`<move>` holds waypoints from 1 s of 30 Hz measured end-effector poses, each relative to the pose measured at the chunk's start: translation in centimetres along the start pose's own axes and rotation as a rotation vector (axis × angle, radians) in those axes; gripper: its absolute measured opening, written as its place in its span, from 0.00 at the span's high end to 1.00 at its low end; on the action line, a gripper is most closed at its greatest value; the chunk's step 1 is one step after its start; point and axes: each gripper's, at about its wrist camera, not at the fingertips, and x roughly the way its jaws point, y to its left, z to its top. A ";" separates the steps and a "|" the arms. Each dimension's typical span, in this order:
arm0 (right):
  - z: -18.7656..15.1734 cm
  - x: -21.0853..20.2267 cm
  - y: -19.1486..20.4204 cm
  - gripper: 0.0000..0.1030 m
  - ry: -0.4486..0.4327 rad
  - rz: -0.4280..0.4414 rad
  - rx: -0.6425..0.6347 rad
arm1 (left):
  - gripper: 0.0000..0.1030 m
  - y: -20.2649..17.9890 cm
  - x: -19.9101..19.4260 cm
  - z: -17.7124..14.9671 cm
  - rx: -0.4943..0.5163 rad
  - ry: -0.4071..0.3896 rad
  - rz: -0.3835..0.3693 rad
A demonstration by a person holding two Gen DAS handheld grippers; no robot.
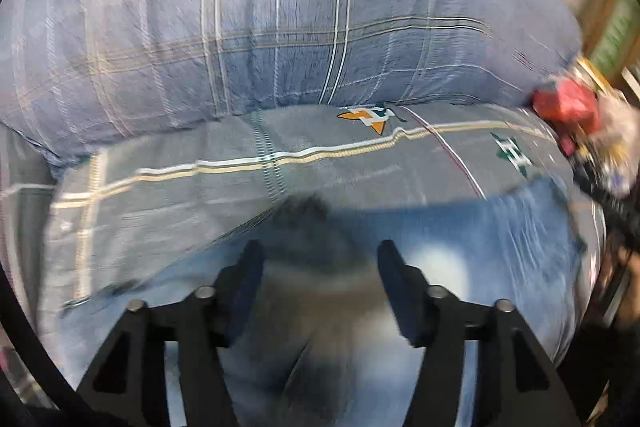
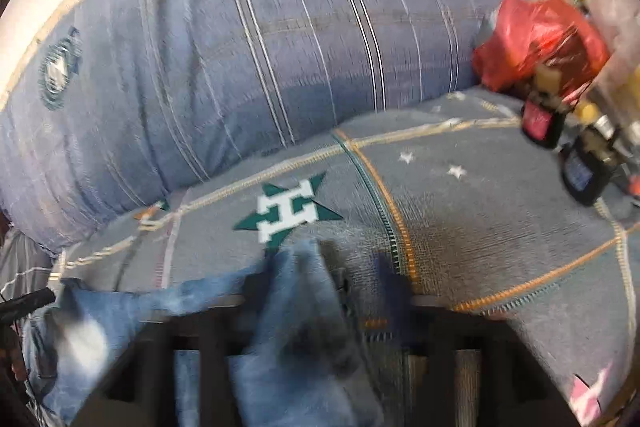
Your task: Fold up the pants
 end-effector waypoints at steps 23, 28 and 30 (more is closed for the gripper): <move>-18.0 -7.1 26.9 0.24 0.243 0.559 -0.620 | 0.37 11.4 -9.4 -16.4 -0.422 -0.015 -0.080; -19.4 -5.6 28.9 0.33 0.261 0.489 -0.768 | 0.79 11.5 -6.9 -16.3 -0.456 0.001 -0.088; -19.4 -5.3 29.2 0.73 0.251 0.439 -0.813 | 0.80 10.9 -7.5 -15.3 -0.417 -0.025 -0.068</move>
